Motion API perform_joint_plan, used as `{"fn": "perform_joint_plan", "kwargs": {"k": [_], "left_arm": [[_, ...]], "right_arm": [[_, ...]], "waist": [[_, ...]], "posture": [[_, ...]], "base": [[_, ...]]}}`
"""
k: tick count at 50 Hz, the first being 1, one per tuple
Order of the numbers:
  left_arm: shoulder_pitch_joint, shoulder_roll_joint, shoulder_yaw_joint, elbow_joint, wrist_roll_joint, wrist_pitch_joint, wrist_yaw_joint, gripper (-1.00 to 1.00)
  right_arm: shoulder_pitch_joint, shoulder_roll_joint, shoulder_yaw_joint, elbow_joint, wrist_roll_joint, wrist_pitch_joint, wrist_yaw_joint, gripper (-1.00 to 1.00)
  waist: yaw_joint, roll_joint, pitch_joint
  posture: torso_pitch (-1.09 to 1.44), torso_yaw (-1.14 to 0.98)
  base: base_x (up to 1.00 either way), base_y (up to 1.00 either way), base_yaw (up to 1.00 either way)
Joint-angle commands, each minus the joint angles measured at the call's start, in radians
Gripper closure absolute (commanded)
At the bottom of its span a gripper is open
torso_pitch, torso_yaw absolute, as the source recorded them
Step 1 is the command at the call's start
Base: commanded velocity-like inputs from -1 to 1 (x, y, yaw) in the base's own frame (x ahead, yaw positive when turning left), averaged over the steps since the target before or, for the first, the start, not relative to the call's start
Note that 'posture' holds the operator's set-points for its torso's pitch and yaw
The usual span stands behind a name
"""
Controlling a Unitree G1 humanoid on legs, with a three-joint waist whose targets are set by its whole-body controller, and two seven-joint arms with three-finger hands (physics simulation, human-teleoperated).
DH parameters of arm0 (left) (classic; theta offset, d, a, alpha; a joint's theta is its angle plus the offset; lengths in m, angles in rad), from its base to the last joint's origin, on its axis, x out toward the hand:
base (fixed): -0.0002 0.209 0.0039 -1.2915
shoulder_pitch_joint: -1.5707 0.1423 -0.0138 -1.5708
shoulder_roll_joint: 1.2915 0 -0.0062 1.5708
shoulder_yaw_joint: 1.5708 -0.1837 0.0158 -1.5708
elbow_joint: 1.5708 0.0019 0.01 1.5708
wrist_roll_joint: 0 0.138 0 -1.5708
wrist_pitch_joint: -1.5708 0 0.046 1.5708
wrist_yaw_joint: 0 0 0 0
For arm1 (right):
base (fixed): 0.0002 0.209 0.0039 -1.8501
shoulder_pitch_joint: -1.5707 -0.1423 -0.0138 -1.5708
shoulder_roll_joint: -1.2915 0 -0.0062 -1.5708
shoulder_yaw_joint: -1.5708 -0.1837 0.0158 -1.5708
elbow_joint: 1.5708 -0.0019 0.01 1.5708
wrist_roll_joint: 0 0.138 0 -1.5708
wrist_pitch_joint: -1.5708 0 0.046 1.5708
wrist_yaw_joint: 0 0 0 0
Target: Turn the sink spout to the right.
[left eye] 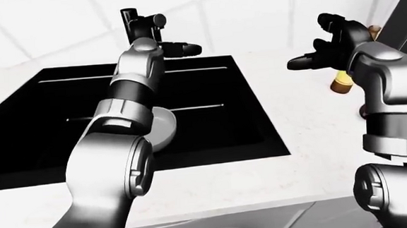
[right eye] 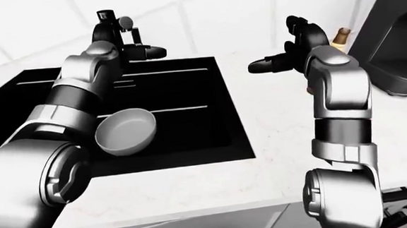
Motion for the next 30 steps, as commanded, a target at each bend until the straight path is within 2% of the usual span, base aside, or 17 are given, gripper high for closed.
{"fn": "perform_joint_plan", "kwargs": {"k": [1,30], "left_arm": [[-0.036,0.003,-0.003,-0.038,0.004,-0.033,0.003,-1.0],[-0.042,-0.033,-0.015,-0.08,-0.008,-0.001,0.015,-1.0]], "right_arm": [[-0.035,-0.018,-0.012,-0.041,0.0,-0.022,-0.002,-1.0],[-0.064,-0.019,-0.009,-0.011,-0.009,-0.031,0.004,-1.0]], "waist": [[-0.001,-0.004,-0.028],[0.0,-0.007,-0.028]], "posture": [[-0.1,0.0],[-0.1,0.0]], "base": [[0.0,0.0,0.0],[0.0,0.0,0.0]]}}
